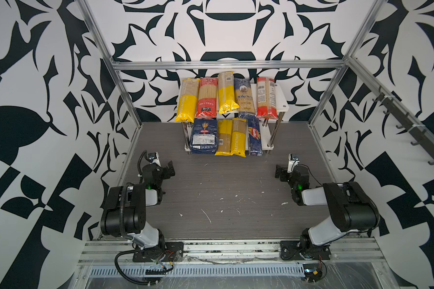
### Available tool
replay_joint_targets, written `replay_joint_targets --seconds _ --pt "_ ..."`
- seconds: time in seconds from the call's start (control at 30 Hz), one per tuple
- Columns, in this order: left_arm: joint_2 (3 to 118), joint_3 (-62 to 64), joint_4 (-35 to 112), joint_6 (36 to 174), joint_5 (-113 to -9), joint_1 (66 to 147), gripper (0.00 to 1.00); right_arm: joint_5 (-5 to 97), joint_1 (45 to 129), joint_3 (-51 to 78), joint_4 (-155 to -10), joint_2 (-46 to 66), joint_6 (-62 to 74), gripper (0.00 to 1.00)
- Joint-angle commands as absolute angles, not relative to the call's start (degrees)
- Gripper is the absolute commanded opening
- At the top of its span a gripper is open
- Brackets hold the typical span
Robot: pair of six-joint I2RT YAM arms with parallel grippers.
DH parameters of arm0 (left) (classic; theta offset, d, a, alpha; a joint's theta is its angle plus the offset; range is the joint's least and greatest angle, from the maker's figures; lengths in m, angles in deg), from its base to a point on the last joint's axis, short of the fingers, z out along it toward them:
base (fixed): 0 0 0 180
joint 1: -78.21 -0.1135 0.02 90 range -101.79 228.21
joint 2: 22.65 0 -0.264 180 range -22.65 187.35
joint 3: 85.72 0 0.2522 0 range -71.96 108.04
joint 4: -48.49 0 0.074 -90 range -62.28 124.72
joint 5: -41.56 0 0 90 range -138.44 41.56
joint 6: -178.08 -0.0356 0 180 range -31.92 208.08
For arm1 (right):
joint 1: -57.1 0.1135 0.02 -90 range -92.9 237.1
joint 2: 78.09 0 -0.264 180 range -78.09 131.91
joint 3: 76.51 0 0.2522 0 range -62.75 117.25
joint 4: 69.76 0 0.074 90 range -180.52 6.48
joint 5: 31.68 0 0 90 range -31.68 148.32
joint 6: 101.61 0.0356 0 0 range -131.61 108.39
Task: Arrange pasta packages on shelves
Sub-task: Reset both arms
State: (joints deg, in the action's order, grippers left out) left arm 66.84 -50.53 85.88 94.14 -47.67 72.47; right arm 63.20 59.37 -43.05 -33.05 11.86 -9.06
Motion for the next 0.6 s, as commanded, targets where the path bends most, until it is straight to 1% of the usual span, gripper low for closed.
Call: replay_joint_targets --seconds 0.0,0.57 --pt "66.98 -50.10 87.11 94.06 -47.79 72.26 0.99 62.98 59.16 -43.12 -30.86 10.50 -9.67 1.00" --pt "66.84 -50.16 87.02 94.01 -47.80 72.26 0.99 62.46 59.25 -42.91 -30.97 10.52 -9.76 1.00"
